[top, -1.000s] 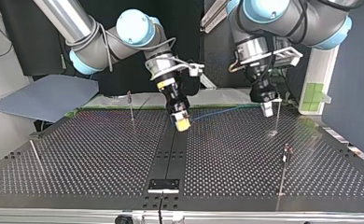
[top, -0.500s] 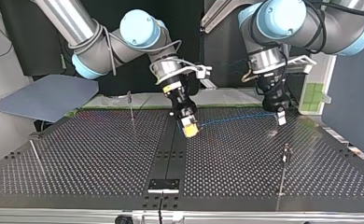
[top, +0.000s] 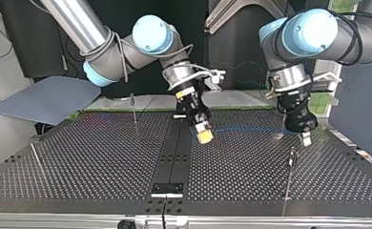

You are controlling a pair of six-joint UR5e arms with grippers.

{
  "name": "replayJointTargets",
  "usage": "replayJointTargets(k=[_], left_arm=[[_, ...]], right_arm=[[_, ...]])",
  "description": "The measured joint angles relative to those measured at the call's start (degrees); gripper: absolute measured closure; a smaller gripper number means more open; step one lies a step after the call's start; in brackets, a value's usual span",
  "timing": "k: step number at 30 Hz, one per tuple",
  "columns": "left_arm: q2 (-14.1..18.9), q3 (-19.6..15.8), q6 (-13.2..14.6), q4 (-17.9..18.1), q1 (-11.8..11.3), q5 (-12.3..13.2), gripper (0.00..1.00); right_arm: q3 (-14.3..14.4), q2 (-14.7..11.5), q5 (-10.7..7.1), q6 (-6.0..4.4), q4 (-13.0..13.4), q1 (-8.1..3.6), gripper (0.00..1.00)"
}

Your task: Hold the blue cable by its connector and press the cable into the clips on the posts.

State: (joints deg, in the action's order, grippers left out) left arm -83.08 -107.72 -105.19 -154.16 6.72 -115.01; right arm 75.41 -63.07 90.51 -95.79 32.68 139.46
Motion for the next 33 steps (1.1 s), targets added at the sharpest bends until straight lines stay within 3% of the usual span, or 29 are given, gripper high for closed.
replayJointTargets(k=[12,33], left_arm=[[-1.9,1.1,-0.7,-0.1,-3.9,4.0,1.00],[-4.4,3.3,-3.4,0.2,-8.7,9.8,1.00]], right_arm=[[-2.2,0.2,-0.06,-0.38,-0.4,0.11,1.00],[-2.5,0.8,-0.12,-0.52,-0.8,-0.35,1.00]])
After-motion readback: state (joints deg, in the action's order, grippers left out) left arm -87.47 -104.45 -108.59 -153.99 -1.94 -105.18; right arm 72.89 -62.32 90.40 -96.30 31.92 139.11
